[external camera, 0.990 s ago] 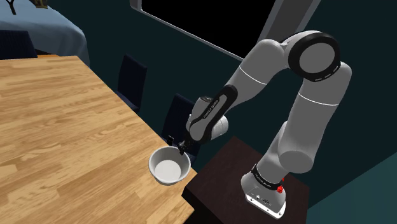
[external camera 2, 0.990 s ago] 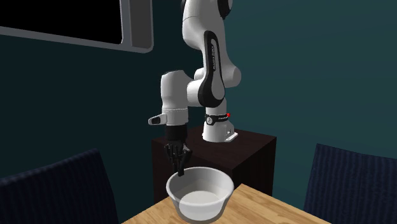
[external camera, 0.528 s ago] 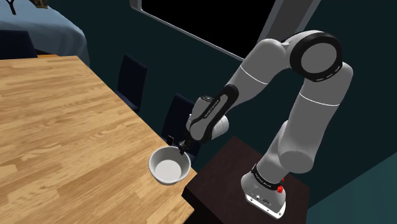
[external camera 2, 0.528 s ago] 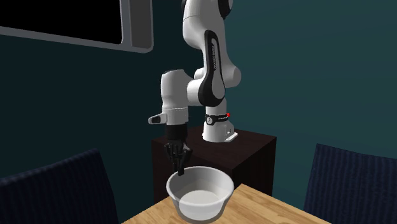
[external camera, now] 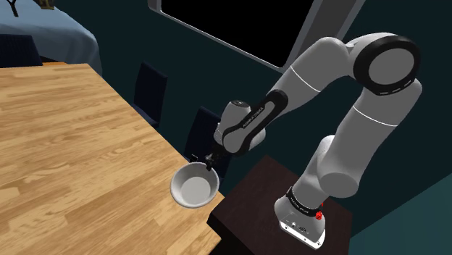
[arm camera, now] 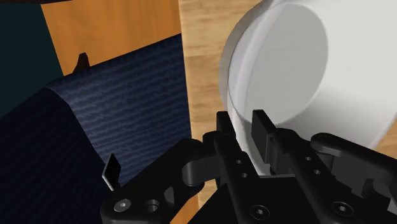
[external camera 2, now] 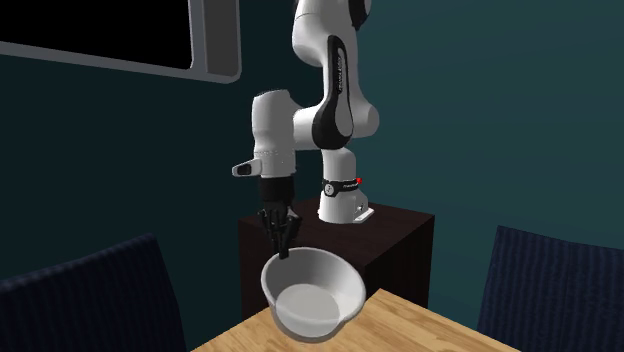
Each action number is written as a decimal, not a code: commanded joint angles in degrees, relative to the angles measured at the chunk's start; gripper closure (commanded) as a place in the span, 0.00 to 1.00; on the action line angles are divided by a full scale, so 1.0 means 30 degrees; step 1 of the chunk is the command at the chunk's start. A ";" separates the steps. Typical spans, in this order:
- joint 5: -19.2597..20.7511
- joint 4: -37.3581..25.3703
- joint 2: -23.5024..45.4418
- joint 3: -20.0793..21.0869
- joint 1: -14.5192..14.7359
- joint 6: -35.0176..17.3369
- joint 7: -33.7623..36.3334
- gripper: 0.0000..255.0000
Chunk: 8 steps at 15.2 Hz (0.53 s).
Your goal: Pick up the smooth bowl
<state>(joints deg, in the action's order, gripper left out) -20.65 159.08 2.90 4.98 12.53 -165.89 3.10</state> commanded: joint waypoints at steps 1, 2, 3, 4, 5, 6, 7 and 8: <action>0.0598 0.0110 -0.0778 -0.0139 0.0031 0.0662 0.0540 1.00; 0.0841 0.0142 -0.1138 -0.0175 0.0010 0.0987 0.0748 1.00; 0.1064 0.0167 -0.1494 -0.0194 -0.0025 0.1315 0.0939 1.00; 0.1269 0.0185 -0.1846 -0.0204 -0.0065 0.1646 0.1116 1.00; 0.1455 0.0196 -0.2194 -0.0208 -0.0108 0.1979 0.1278 1.00; 0.1626 0.0200 -0.2536 -0.0208 -0.0152 0.2316 0.1427 1.00; 0.1648 0.0200 -0.2587 -0.0200 -0.0166 0.2366 0.1447 1.00; 0.1651 0.0201 -0.2588 -0.0198 -0.0169 0.2366 0.1450 1.00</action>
